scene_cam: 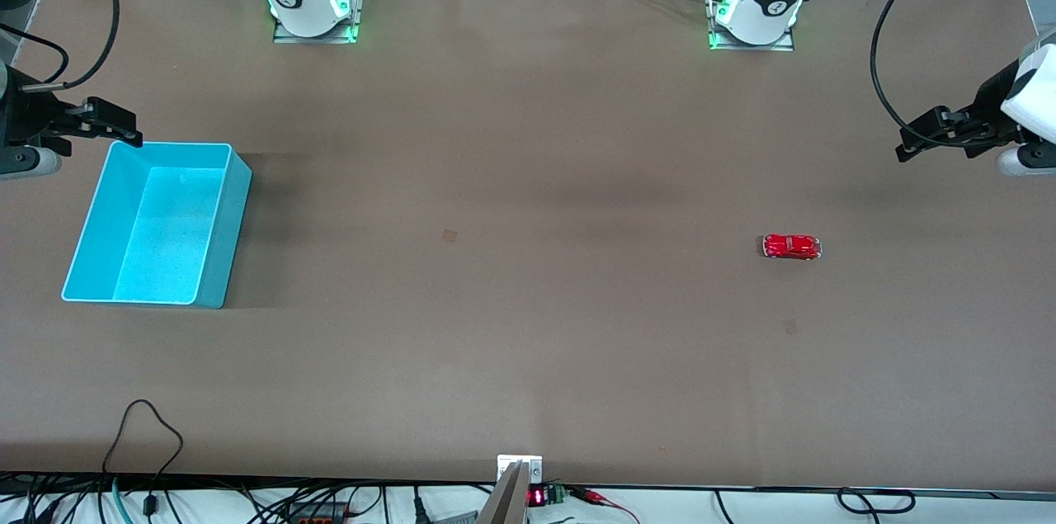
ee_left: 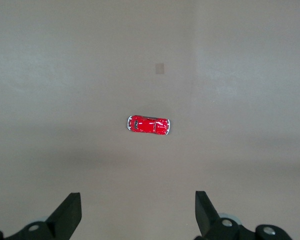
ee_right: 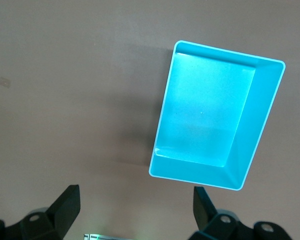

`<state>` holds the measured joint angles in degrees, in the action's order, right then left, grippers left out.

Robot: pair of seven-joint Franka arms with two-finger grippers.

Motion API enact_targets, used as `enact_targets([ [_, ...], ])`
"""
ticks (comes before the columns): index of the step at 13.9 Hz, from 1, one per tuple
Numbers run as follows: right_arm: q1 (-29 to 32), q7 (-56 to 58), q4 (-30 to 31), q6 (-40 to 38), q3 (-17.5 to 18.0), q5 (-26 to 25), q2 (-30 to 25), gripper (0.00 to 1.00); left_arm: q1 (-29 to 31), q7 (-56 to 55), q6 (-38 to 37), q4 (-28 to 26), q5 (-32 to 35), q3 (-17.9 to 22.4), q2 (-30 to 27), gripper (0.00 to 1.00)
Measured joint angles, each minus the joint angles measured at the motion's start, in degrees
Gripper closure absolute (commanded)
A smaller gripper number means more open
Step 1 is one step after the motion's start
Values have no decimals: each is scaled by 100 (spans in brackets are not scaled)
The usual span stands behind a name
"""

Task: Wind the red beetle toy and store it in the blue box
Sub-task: 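Move the left gripper over the red toy car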

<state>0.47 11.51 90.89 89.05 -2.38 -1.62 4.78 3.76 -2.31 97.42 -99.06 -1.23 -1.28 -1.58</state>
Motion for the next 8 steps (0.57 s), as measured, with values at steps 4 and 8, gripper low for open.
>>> enact_targets([
  [4,0,0,0,0,0,0,0,0,-4,0,-28,-3,0,-15,1,0],
  [8,0,-1,0,0,0,0,0,0,-20,0,-57,-7,0,-26,176,0],
])
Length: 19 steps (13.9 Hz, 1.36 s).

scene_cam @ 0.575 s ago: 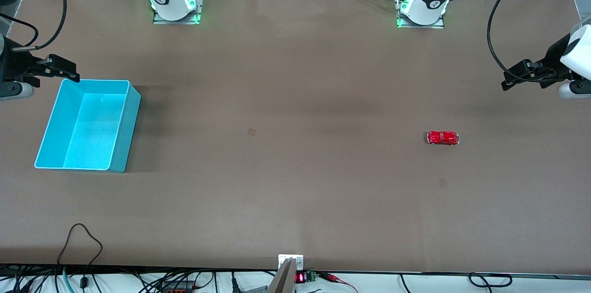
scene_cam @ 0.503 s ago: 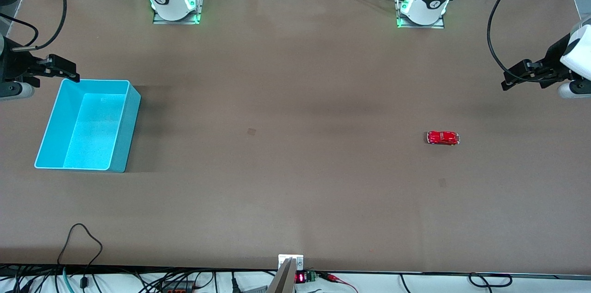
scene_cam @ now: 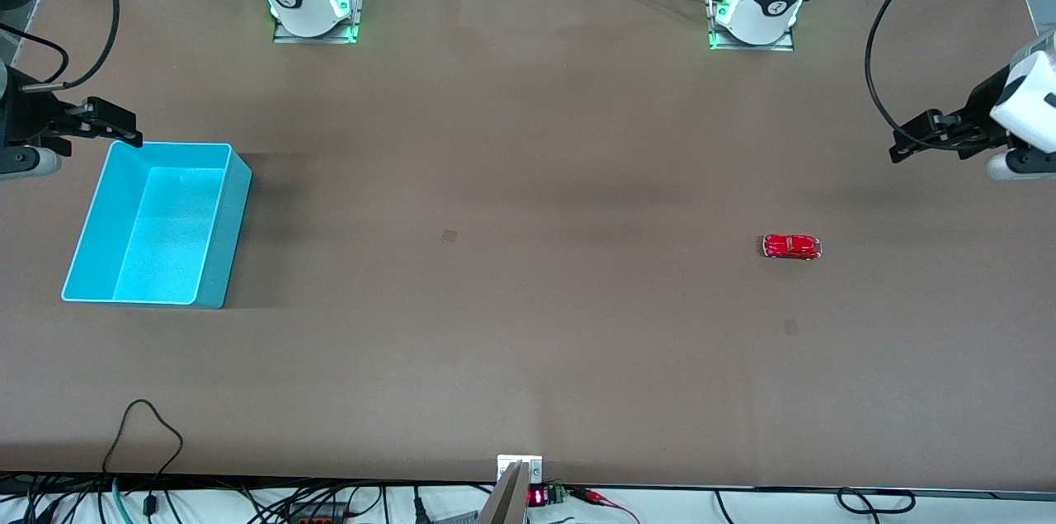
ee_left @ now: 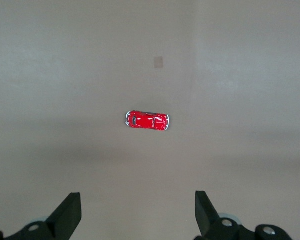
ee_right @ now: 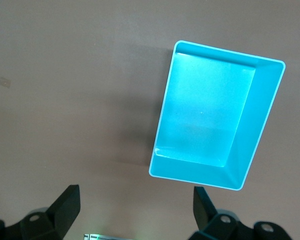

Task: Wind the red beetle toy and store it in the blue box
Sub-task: 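Move the left gripper over the red toy car, then lower the left gripper onto the red car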

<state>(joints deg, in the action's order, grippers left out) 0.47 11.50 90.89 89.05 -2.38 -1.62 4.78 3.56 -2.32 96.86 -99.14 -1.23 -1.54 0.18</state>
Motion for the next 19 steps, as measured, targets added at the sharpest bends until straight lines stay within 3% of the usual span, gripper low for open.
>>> enact_targets([
  [6,2,-7,-1,1,-3,0,0,0,-63,303,17,8,0,-5,718,0],
  [11,7,-9,-1,1,-17,0,8,0,-61,2295,472,-295,1,-31,1260,0],
  [15,7,-4,19,-18,-17,1,64,0,-10,4233,1694,-1245,299,-54,1409,0],
  [19,-74,10,52,-27,10,0,550,0,21,6458,2486,-1474,495,-82,1637,0],
])
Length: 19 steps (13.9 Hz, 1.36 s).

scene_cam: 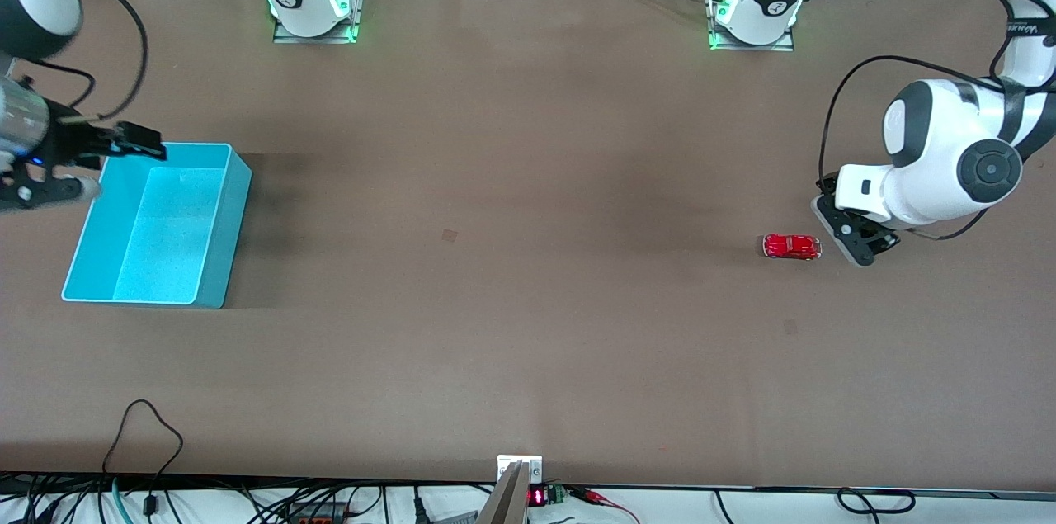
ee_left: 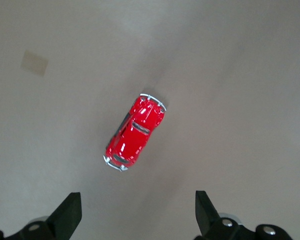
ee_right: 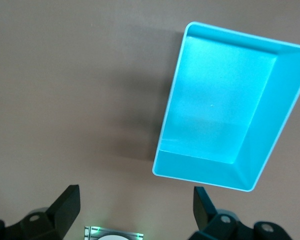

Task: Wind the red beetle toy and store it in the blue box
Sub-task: 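Lower the left gripper onto the red car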

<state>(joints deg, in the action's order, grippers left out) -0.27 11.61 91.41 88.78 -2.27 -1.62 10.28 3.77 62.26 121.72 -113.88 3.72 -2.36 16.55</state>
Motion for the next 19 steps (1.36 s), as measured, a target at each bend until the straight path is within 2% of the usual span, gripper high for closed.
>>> enact_targets([
  [3,-10,0,-1,-78,-1,0,123,0,5,1445,484,-78,21,-24,133,0],
  [6,-9,0,-3,-161,-3,0,118,0,29,2424,1348,-427,27,-38,319,0],
  [8,-9,0,-3,-170,-3,0,118,0,73,2631,1791,-679,29,-39,454,0],
  [17,-8,0,-3,-180,-4,0,118,0,133,2712,2809,-1232,34,-43,614,0],
  [19,-9,0,-3,-184,-4,0,118,0,138,2714,2951,-1292,34,-47,658,4],
])
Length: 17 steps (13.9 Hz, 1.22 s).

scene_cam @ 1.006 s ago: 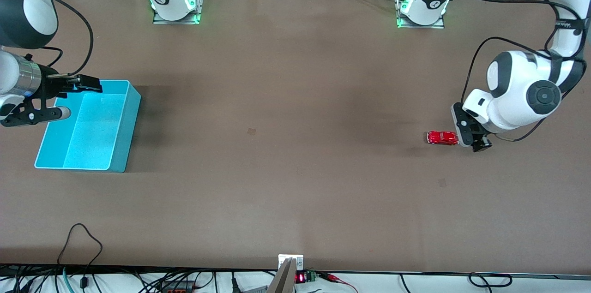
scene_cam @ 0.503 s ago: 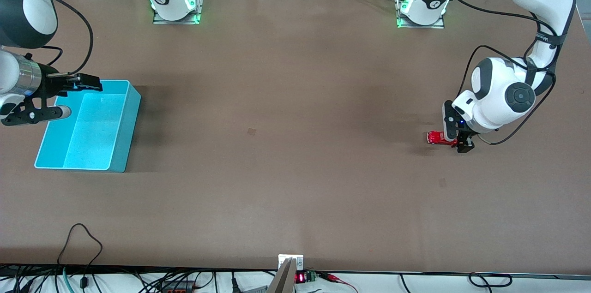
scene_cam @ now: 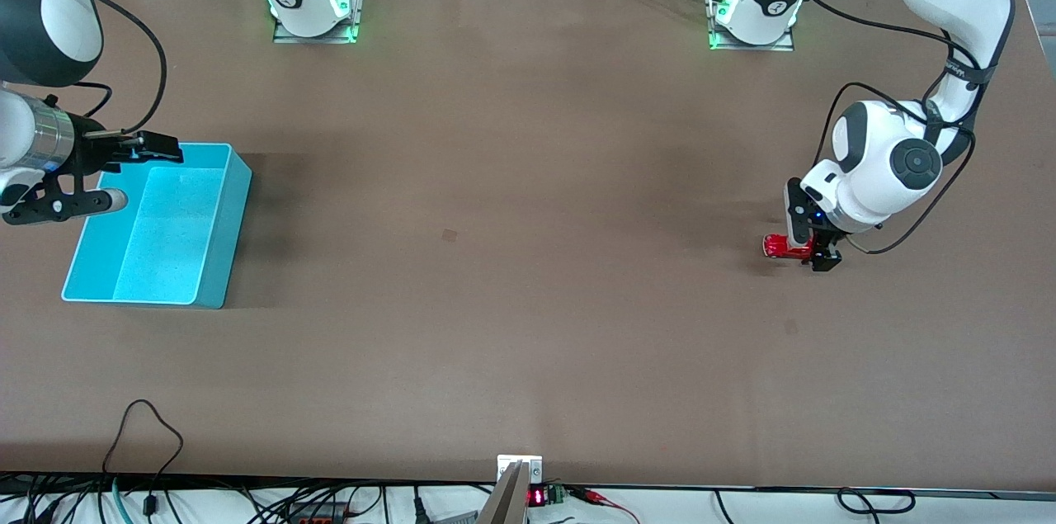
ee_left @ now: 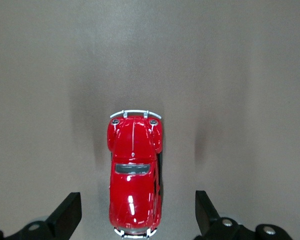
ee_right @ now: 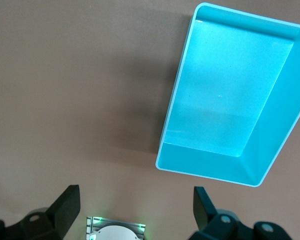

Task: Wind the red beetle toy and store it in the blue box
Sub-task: 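Lower the left gripper onto the red car, then press the car down and pull it backward with the left gripper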

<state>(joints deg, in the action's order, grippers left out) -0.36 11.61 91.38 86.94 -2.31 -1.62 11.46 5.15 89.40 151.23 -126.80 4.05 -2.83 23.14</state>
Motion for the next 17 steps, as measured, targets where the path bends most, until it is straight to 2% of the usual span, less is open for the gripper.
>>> enact_targets([
  [3,0,0,0,-4,0,0,0,0,2,3,202,-36,0,-20,82,18],
  [4,0,0,0,-6,0,0,0,0,13,7,229,-39,0,-22,116,39],
  [6,0,0,0,-7,0,0,0,0,29,8,236,-39,1,-22,138,53],
  [8,0,0,0,-8,0,0,0,0,35,9,245,-40,1,-22,146,56],
  [9,0,0,0,-9,0,0,0,0,35,10,259,-39,1,-23,146,61],
  [13,0,0,0,-13,0,0,0,0,35,15,262,-39,1,-24,146,66],
  [17,1,0,0,-15,-2,0,0,0,70,15,260,-38,1,-27,148,66],
])
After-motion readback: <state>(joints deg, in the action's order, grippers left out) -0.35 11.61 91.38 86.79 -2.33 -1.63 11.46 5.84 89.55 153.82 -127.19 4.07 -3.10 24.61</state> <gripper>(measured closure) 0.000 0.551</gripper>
